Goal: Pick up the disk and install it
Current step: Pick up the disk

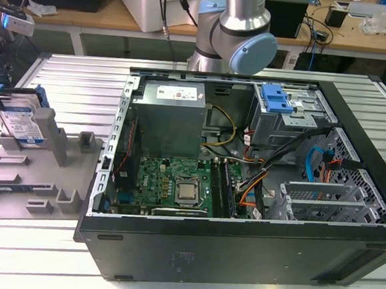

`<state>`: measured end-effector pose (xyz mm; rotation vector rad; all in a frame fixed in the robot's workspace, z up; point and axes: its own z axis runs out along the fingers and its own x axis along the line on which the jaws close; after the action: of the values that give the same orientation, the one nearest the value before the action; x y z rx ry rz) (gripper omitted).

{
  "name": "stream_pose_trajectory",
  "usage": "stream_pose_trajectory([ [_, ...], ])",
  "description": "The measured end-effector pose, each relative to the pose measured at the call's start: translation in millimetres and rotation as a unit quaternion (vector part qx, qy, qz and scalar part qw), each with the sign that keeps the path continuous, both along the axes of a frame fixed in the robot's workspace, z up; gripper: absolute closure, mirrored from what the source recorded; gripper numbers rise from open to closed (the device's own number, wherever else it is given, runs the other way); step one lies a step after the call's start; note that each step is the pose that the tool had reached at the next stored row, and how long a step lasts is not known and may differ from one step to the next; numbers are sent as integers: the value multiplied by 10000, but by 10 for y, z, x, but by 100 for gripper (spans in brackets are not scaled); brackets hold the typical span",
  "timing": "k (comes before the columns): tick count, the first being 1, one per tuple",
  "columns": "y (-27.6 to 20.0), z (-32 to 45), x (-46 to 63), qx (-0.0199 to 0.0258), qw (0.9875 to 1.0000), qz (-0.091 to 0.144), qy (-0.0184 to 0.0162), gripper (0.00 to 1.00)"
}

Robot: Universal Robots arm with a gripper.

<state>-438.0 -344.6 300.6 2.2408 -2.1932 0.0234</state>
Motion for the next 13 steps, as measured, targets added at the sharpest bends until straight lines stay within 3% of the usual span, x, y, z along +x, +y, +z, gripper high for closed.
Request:
stream_pose_trajectory([
  [4, 0, 0, 0, 0, 10000, 0, 0, 64],
  [13, 0, 0, 0, -3, 10000, 0, 0, 64],
])
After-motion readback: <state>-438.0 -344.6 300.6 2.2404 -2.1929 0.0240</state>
